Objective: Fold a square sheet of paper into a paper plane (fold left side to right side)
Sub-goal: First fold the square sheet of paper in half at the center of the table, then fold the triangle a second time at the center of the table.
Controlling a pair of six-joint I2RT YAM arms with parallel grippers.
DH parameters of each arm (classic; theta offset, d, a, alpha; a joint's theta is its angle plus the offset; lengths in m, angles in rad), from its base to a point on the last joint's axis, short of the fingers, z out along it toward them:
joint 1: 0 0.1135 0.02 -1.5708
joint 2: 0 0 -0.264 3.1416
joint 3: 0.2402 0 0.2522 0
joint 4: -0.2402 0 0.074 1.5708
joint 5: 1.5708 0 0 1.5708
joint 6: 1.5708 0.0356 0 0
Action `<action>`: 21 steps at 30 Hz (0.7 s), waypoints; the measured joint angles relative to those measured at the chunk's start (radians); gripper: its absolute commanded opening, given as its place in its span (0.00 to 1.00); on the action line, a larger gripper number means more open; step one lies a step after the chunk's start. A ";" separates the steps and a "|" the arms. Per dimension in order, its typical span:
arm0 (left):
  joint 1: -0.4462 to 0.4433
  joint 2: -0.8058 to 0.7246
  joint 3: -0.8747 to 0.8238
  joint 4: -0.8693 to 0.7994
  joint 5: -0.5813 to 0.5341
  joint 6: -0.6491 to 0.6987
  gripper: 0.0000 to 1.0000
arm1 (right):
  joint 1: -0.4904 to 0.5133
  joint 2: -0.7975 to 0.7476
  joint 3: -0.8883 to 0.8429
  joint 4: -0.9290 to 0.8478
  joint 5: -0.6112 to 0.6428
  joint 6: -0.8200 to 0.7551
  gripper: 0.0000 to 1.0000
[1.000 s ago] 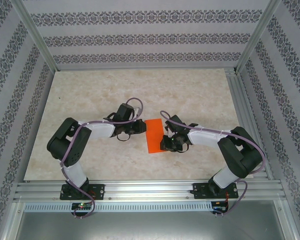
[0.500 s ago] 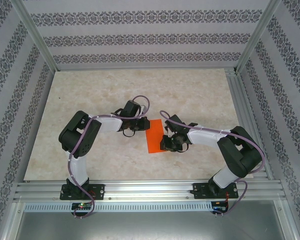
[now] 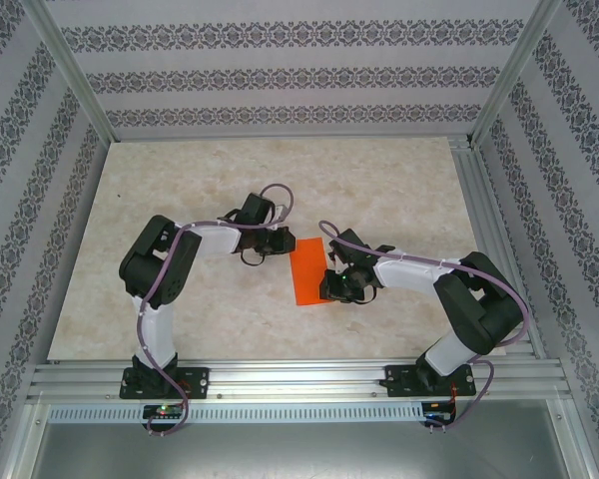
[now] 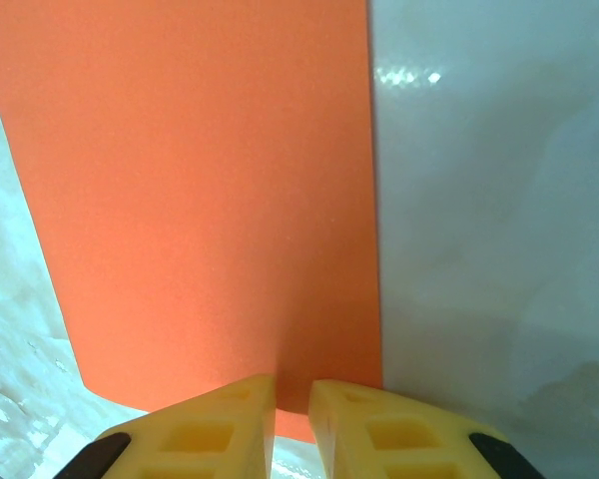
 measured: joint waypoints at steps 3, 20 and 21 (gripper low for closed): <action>0.023 0.026 0.047 -0.021 -0.013 0.007 0.15 | 0.000 0.000 0.000 0.000 0.000 0.000 0.21; 0.086 -0.092 0.032 -0.089 -0.076 0.035 0.27 | -0.031 -0.111 0.010 -0.066 0.037 -0.055 0.52; 0.086 -0.139 -0.002 -0.088 -0.075 0.031 0.28 | -0.046 -0.132 0.022 -0.085 0.040 -0.072 0.54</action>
